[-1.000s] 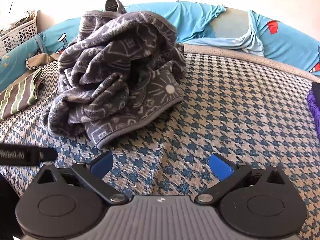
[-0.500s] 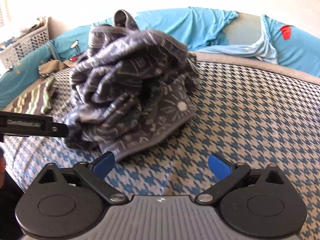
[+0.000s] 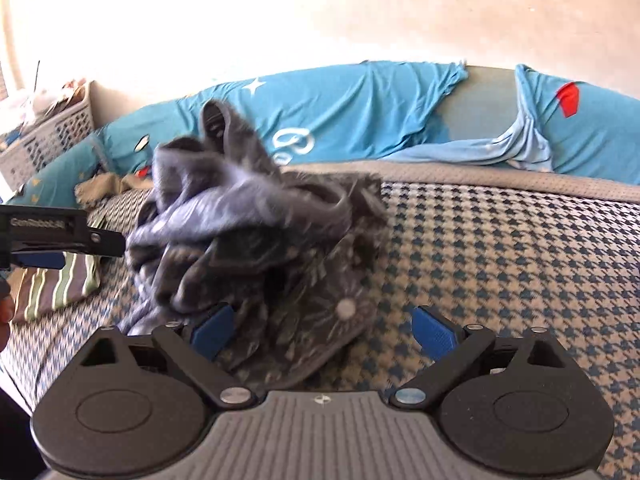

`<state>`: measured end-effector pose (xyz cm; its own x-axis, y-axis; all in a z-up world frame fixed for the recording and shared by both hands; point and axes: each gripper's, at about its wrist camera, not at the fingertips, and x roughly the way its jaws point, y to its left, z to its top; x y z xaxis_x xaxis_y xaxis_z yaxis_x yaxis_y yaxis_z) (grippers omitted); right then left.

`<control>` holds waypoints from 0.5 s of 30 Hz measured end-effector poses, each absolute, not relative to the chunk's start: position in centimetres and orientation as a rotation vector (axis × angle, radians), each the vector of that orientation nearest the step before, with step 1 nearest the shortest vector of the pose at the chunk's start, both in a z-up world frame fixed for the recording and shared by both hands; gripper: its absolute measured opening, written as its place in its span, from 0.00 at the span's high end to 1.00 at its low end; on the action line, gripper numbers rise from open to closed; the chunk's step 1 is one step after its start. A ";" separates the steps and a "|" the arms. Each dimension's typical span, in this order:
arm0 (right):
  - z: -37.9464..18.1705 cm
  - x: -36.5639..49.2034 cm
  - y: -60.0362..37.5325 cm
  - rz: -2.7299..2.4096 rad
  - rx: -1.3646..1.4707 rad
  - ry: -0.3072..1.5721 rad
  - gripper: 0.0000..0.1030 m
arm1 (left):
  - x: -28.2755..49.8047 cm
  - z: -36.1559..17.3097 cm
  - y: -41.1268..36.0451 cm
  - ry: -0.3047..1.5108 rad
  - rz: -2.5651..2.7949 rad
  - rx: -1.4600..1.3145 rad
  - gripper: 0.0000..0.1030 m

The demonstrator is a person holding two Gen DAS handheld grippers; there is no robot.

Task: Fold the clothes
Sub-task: 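Move both open tools toward the grey blanket, then close the right tool on an edge of the grey fleece blanket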

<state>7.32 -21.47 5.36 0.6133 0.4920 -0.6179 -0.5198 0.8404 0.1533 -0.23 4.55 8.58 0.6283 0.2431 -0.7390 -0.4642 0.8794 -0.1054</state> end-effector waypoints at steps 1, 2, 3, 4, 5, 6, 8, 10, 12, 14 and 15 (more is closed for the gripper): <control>5.6 7.7 -21.6 0.579 -0.031 0.698 0.07 | 0.3 8.7 4.9 0.788 0.421 -0.318 0.00; 5.8 8.0 -21.8 0.574 -0.017 0.695 0.07 | 0.8 8.9 5.2 0.780 0.431 -0.337 0.00; 5.9 8.3 -21.9 0.572 -0.005 0.693 0.07 | 1.2 9.1 5.7 0.770 0.441 -0.355 0.00; 6.1 8.5 -22.0 0.576 0.008 0.691 0.07 | 1.8 9.2 6.1 0.756 0.451 -0.370 0.00; 6.2 8.6 -22.0 0.588 0.022 0.690 0.07 | 2.2 9.4 6.4 0.744 0.459 -0.382 0.00; 6.3 8.7 -22.0 0.606 0.031 0.691 0.07 | 2.5 9.6 6.6 0.736 0.466 -0.392 0.00; 6.6 8.4 -21.6 0.650 0.025 0.676 0.07 | 3.2 9.7 7.5 0.719 0.487 -0.408 0.00; 7.0 8.0 -21.1 0.692 0.004 0.645 0.07 | 3.9 9.6 8.4 0.702 0.504 -0.424 0.00; 7.6 7.5 -20.5 0.713 -0.039 0.581 0.07 | 4.5 9.3 9.5 0.696 0.517 -0.443 0.00; 8.1 7.5 -20.1 0.726 -0.050 0.536 0.07 | 5.0 8.8 10.3 0.702 0.535 -0.469 0.00; 8.4 7.7 -20.0 0.733 -0.038 0.527 0.07 | 5.3 8.5 10.7 0.695 0.577 -0.498 0.00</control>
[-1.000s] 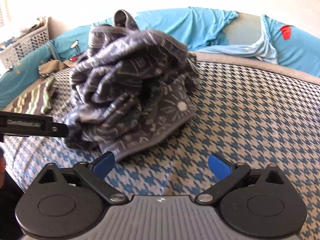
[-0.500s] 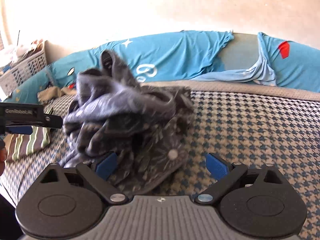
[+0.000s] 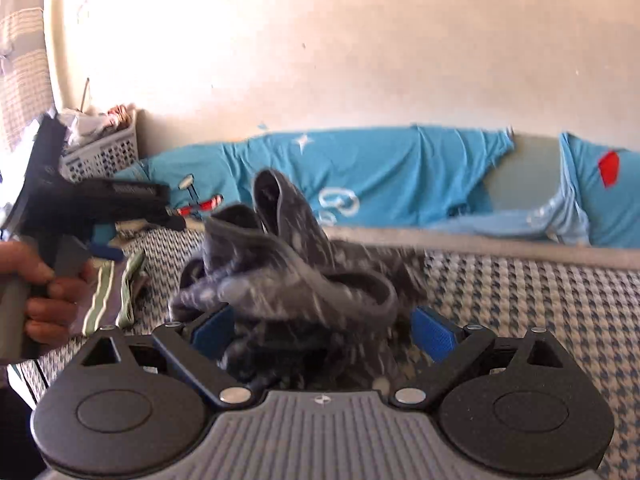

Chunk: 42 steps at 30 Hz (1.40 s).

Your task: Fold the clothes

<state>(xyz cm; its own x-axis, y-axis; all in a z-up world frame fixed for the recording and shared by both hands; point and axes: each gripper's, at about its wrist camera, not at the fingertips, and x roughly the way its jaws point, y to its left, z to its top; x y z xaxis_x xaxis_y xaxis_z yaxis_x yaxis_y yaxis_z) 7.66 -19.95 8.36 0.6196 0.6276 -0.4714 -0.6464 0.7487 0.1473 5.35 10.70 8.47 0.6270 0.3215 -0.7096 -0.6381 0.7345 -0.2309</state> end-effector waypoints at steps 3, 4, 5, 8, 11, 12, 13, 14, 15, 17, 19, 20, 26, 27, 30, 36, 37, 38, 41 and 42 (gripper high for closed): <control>8.9 8.8 -19.4 0.759 0.030 0.528 0.07 | 6.6 7.5 11.9 0.723 0.581 -0.546 0.00; 8.9 9.2 -19.0 0.767 0.052 0.533 0.07 | 6.9 7.2 12.1 0.726 0.586 -0.549 0.00; 8.8 9.6 -18.5 0.770 0.063 0.539 0.07 | 7.0 7.0 12.1 0.729 0.588 -0.545 0.00; 8.5 10.3 -16.5 0.773 0.045 0.544 0.07 | 7.4 6.2 12.1 0.750 0.594 -0.531 0.00; 7.8 10.7 -14.7 0.774 0.007 0.538 0.08 | 7.6 5.5 12.0 0.774 0.601 -0.529 0.00; 7.6 10.8 -14.3 0.772 -0.005 0.537 0.10 | 7.7 5.3 12.0 0.779 0.603 -0.528 0.00; 7.2 10.8 -13.9 0.770 -0.016 0.539 0.15 | 7.7 5.2 12.0 0.783 0.600 -0.527 0.00; 6.9 10.8 -13.5 0.770 -0.025 0.548 0.22 | 7.6 5.1 12.0 0.786 0.595 -0.525 0.00; 6.4 10.8 -13.4 0.772 -0.028 0.563 0.27 | 7.5 5.1 11.9 0.789 0.590 -0.523 0.00; 5.4 10.6 -13.3 0.789 -0.028 0.600 0.50 | 7.3 5.1 11.9 0.783 0.589 -0.521 0.00; 4.8 10.2 -13.3 0.803 -0.039 0.622 0.56 | 7.0 5.1 11.9 0.772 0.592 -0.520 0.00; 4.6 9.9 -13.4 0.810 -0.056 0.619 0.61 | 6.8 5.1 11.8 0.766 0.594 -0.519 0.00; 3.9 8.1 -14.4 0.878 -0.095 0.662 0.85 | 6.0 4.5 11.5 0.759 0.566 -0.500 0.00; 3.6 7.8 -14.5 0.880 -0.109 0.671 0.85 | 5.9 4.4 11.4 0.760 0.561 -0.495 0.00; 2.6 6.9 -14.9 0.892 -0.147 0.689 0.87 | 5.7 3.9 11.3 0.757 0.562 -0.488 0.00; 1.4 5.2 -15.6 0.952 -0.174 0.733 0.88 | 5.2 4.1 10.9 0.741 0.546 -0.479 0.00; 1.3 4.9 -15.7 0.967 -0.186 0.738 0.88 | 5.2 4.1 10.7 0.740 0.534 -0.475 0.00; 1.1 4.5 -15.7 0.981 -0.197 0.744 0.88 | 5.1 4.2 10.3 0.742 0.519 -0.464 0.00; 0.4 3.6 -15.7 1.009 -0.225 0.769 0.88 | 5.2 4.2 9.2 0.747 0.474 -0.420 0.00; 0.1 3.3 -15.6 1.015 -0.235 0.777 0.88 | 5.3 4.2 8.8 0.749 0.460 -0.406 0.00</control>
